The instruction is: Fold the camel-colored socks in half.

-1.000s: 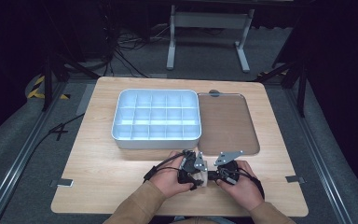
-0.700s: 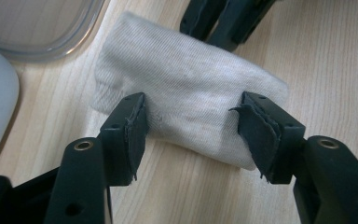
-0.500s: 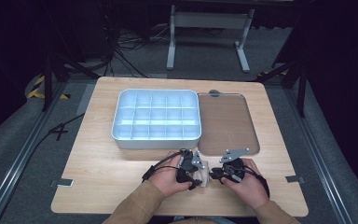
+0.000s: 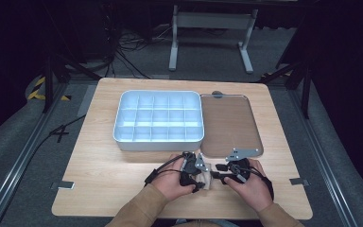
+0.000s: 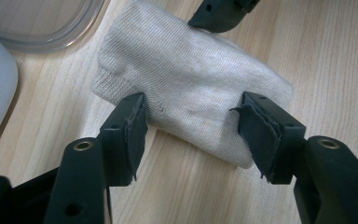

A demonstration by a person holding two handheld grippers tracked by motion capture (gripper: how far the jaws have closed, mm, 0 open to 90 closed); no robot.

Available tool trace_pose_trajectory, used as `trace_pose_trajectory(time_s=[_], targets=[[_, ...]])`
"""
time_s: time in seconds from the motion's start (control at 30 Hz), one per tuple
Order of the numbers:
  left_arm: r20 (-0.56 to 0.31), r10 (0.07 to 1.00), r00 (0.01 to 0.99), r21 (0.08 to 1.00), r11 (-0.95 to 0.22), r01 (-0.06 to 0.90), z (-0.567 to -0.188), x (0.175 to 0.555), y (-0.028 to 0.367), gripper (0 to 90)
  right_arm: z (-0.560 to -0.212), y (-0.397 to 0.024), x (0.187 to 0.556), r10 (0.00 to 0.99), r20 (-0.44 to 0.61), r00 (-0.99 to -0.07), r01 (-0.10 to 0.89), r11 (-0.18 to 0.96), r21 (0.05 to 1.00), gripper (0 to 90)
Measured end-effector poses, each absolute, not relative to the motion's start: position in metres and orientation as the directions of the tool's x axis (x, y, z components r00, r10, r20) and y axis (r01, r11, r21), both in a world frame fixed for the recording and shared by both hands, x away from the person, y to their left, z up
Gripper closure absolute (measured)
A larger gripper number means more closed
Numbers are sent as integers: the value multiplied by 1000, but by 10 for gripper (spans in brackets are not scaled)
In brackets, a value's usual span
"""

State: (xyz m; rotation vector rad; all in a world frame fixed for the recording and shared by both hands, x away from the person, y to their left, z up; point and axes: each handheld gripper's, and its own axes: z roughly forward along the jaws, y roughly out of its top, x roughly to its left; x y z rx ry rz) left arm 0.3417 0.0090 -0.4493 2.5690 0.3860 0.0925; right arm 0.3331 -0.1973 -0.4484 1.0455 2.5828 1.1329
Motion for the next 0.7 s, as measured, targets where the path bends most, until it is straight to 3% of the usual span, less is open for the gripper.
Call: trace_pose_trajectory(time_s=[0.5, 0.7], targets=[[-8, 302, 953, 517, -814, 263, -449, 341, 9, 415, -455, -186, 335, 663, 226, -713, 589, 392, 707, 468], [-9, 305, 952, 515, -815, 266, -449, 341, 9, 409, -458, -184, 335, 663, 233, -712, 594, 391, 703, 456]])
